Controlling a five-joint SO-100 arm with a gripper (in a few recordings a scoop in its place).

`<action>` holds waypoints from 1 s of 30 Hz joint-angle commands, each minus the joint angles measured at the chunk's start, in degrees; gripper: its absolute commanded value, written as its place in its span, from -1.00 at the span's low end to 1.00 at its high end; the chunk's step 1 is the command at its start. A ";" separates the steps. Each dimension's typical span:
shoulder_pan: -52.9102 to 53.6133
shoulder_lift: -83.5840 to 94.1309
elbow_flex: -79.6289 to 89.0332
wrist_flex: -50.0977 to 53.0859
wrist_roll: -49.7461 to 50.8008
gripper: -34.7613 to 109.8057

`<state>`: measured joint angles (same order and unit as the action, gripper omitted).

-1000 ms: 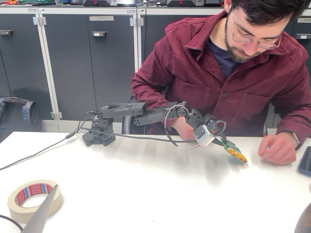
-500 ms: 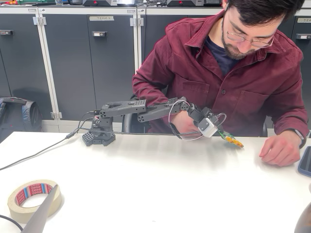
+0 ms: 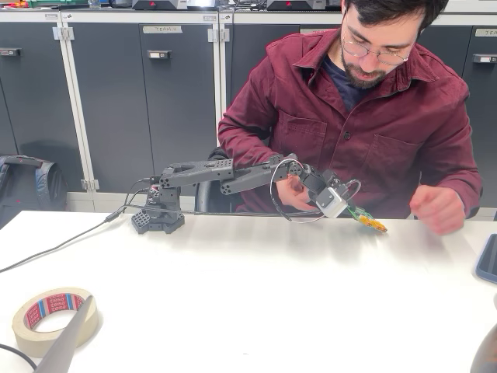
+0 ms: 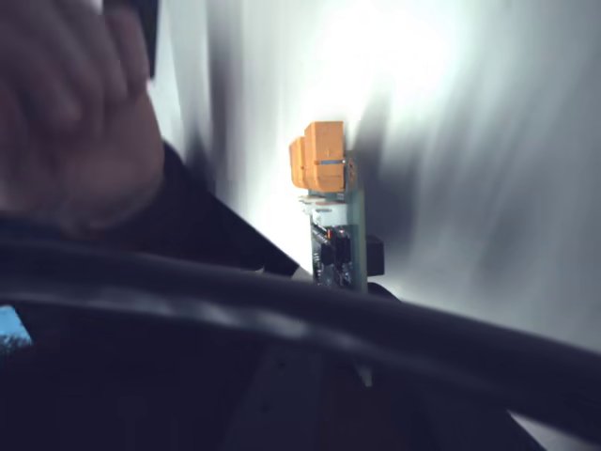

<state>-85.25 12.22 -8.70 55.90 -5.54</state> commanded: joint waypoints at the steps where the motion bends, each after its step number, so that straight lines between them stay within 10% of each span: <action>1: 3.16 1.23 -2.29 0.35 -1.41 -0.59; 30: 13.01 0.35 -2.20 -25.84 -25.40 -0.59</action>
<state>-71.98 10.81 -8.61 32.78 -29.62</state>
